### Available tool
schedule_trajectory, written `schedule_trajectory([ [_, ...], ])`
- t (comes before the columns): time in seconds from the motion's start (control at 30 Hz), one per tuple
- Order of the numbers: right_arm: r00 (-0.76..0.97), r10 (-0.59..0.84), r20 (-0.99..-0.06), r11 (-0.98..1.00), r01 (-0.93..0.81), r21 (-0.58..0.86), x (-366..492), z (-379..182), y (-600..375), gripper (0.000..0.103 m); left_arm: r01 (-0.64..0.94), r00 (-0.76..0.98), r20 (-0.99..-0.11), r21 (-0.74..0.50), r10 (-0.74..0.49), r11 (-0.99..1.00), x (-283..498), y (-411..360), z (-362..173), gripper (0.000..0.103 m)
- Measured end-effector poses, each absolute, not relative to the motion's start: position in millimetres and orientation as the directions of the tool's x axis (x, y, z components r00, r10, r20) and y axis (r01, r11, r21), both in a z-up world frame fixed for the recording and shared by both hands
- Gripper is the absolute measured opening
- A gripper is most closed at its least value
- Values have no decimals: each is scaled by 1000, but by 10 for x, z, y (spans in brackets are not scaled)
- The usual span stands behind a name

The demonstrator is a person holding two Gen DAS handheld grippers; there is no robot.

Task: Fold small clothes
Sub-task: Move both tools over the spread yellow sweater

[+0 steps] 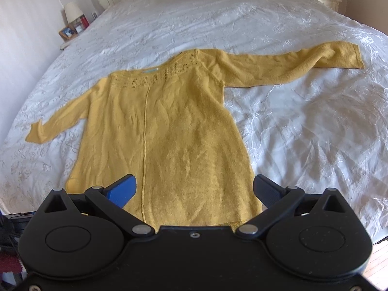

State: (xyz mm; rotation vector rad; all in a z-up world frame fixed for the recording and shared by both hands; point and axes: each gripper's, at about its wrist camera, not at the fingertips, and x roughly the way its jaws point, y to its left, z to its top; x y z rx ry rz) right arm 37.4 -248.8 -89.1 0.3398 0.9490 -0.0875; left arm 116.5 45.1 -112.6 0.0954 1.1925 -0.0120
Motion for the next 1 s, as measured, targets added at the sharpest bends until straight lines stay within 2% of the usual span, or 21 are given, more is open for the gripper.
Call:
schedule_trajectory([
  [0.27,549,53,-834,950,229,211,559,-903,-2324,102,49,409,-911,69,43,996,1601,485,-1359,65],
  [0.5,539,12,-843,949,259,179,624,-893,-2215,102,71,349,-930,148,114,986,1729,745,-1663,65],
  [0.63,526,-14,-850,938,301,171,631,-927,-2225,102,68,315,-942,140,112,988,1665,1058,-1750,71],
  [0.8,511,-27,-859,933,322,162,680,-977,-2247,102,44,283,-952,132,114,990,1613,1351,-1749,75],
  [1.0,562,1,-827,932,299,204,818,-1015,-2401,102,-10,323,-939,124,121,992,1590,1401,-1502,73],
])
